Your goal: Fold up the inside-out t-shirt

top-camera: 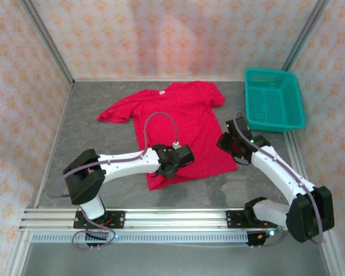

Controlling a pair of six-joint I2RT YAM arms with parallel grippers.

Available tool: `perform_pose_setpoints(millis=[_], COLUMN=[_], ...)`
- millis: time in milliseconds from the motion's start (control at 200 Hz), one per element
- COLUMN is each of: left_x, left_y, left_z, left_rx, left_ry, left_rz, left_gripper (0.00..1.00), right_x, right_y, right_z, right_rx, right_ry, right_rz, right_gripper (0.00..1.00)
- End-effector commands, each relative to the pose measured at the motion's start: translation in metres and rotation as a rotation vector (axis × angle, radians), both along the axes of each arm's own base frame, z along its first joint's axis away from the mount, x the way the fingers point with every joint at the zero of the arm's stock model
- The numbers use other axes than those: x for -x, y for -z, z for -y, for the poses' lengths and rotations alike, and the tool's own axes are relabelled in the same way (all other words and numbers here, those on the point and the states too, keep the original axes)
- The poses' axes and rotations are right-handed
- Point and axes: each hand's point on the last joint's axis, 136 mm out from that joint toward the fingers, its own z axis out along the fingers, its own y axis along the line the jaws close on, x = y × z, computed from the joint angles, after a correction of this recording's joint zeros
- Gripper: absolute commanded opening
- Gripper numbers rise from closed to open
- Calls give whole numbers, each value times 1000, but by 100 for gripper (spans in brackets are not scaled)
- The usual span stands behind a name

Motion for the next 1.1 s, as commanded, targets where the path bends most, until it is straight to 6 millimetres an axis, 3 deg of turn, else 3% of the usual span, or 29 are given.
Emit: perform_pose_setpoints(millis=[0, 135, 295, 430, 630, 811, 916, 1091], left_x=[-5, -19, -45, -67, -81, -87, -90, -91], left_y=[-33, -82, -136, -149, -152, -157, -162, -171], left_z=[-1, 23, 42, 41, 41, 34, 29, 23], left_rx=[10, 141, 282, 337, 318, 308, 320, 333], left_ry=[-13, -56, -106, -162, -167, -179, -189, -199], left_rz=[50, 113, 178, 179, 175, 184, 188, 188], left_gripper=[0, 0, 0, 0, 0, 0, 0, 0], right_x=[15, 32, 60, 81, 91, 83, 71, 24], right_y=[3, -3, -9, -14, -23, 0, 18, 36], right_z=[0, -15, -50, -79, -120, -144, -148, -123], right_rx=[5, -60, -198, -307, -356, -316, -260, -45], right_ry=[-11, -62, -172, -272, -378, -412, -402, -268], right_rz=[-20, 2, 85, 170, 253, 237, 243, 330], right_gripper=[36, 18, 14, 20, 30, 28, 26, 26])
